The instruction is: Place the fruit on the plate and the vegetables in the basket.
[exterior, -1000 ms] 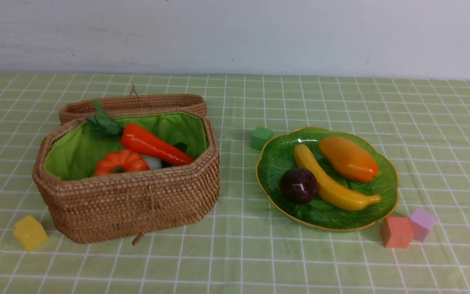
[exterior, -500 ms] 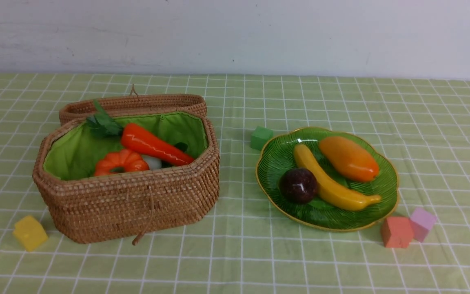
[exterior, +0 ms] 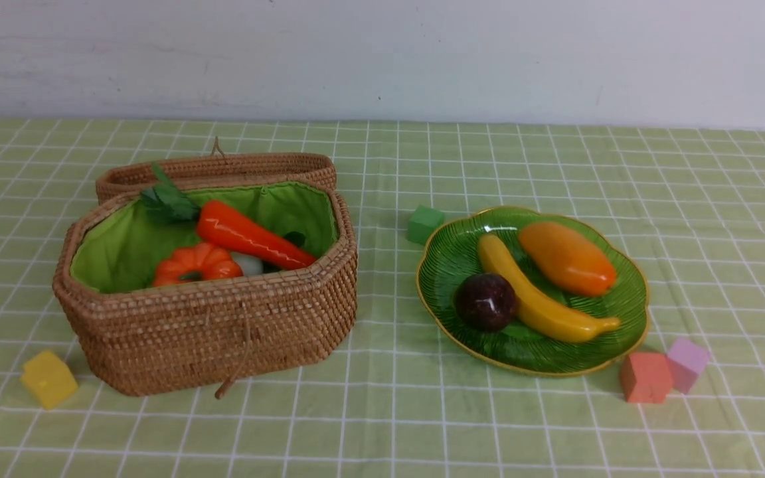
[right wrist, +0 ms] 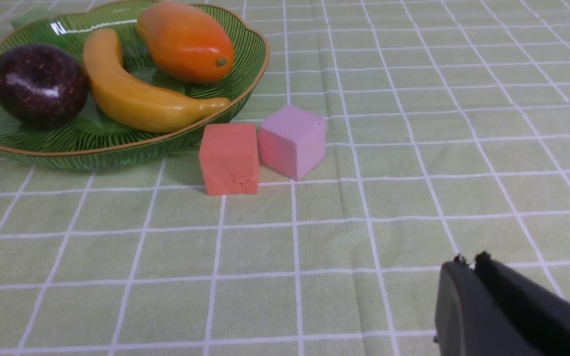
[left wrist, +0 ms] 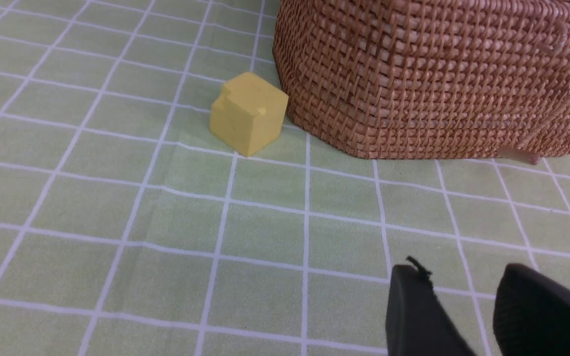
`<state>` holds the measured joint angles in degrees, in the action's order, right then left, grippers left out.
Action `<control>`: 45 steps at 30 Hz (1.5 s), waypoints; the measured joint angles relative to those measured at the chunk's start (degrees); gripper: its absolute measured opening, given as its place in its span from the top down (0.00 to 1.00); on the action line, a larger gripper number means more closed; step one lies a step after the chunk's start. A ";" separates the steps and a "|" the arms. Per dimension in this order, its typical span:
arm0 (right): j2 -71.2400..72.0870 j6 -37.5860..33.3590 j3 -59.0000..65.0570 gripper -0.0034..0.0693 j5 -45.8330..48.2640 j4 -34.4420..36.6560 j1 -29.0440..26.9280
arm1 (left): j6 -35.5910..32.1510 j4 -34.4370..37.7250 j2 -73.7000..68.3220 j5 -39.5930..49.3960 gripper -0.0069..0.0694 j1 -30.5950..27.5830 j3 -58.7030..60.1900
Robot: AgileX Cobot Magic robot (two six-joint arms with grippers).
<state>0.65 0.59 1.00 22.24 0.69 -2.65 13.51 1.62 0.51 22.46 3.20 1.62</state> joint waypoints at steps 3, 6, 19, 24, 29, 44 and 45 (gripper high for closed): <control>0.00 0.00 0.00 0.89 0.00 0.00 0.00 | 0.00 0.00 0.00 0.00 0.60 0.00 0.00; 0.00 0.00 0.00 0.89 0.00 0.05 0.00 | 0.00 0.00 0.00 0.00 0.60 0.00 0.00; 0.00 0.00 0.00 0.86 0.00 0.11 0.00 | 0.00 0.00 0.00 0.00 0.60 0.00 0.00; 0.00 0.00 0.00 0.86 0.00 0.11 0.00 | 0.00 0.00 0.00 0.00 0.60 0.00 0.00; 0.00 0.00 0.00 0.85 0.00 0.11 0.00 | 0.00 0.00 0.00 0.00 0.60 0.00 0.00; 0.00 0.00 0.00 0.82 0.00 0.11 0.00 | 0.00 0.00 0.00 0.00 0.60 0.00 0.00; 0.00 0.00 0.00 0.81 0.00 0.11 0.00 | 0.00 0.00 0.00 0.00 0.60 0.00 0.00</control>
<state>0.65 0.59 1.00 22.24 0.80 -2.65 13.51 1.62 0.51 22.46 3.20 1.62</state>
